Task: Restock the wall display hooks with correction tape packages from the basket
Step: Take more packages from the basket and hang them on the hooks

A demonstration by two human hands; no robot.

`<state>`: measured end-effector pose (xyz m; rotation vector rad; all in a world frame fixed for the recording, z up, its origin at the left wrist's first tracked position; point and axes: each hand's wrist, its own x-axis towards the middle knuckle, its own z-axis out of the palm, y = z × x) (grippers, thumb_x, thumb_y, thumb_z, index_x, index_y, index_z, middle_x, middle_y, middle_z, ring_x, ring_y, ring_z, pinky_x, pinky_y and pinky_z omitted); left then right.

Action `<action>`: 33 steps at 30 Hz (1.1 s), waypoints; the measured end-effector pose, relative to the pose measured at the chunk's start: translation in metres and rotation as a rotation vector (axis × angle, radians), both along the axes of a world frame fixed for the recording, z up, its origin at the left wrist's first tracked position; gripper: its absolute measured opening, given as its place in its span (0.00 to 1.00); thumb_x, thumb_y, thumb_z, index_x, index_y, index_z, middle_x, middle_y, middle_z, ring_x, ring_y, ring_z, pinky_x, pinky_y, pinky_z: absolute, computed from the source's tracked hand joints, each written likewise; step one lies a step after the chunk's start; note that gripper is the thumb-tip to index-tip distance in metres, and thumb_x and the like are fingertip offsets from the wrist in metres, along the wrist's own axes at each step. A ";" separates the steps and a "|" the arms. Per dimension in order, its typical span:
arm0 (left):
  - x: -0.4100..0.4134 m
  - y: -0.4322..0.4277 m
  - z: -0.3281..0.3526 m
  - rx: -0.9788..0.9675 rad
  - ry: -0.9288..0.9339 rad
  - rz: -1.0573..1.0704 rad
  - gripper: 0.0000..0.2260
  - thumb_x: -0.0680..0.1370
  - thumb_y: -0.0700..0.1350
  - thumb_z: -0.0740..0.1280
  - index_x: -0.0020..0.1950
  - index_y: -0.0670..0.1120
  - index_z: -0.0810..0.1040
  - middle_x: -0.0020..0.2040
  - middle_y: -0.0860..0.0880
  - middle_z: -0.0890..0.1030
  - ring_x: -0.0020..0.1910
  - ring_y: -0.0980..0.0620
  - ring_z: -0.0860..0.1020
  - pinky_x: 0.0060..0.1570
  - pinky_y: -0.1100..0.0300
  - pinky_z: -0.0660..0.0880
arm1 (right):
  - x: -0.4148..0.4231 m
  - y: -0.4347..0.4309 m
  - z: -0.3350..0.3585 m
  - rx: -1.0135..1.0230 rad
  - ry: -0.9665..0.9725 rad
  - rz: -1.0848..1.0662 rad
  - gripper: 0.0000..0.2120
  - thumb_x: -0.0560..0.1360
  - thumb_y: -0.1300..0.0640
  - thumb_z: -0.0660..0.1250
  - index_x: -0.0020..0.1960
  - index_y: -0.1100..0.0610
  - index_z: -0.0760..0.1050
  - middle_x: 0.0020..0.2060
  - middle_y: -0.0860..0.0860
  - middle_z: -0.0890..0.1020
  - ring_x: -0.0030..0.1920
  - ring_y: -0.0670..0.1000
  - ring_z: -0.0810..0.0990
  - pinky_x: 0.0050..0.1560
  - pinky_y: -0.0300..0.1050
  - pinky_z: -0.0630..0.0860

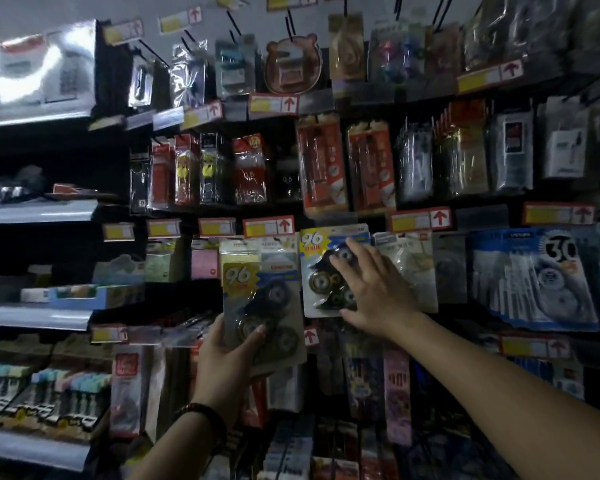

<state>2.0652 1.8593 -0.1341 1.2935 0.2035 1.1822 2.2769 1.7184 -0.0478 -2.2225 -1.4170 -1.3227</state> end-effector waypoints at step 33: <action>0.042 -0.014 0.013 0.029 0.077 -0.044 0.13 0.77 0.41 0.77 0.61 0.48 0.82 0.53 0.46 0.89 0.54 0.44 0.88 0.53 0.40 0.85 | -0.015 -0.015 -0.025 -0.081 0.016 0.371 0.53 0.70 0.30 0.71 0.84 0.52 0.53 0.83 0.53 0.57 0.82 0.55 0.56 0.81 0.53 0.58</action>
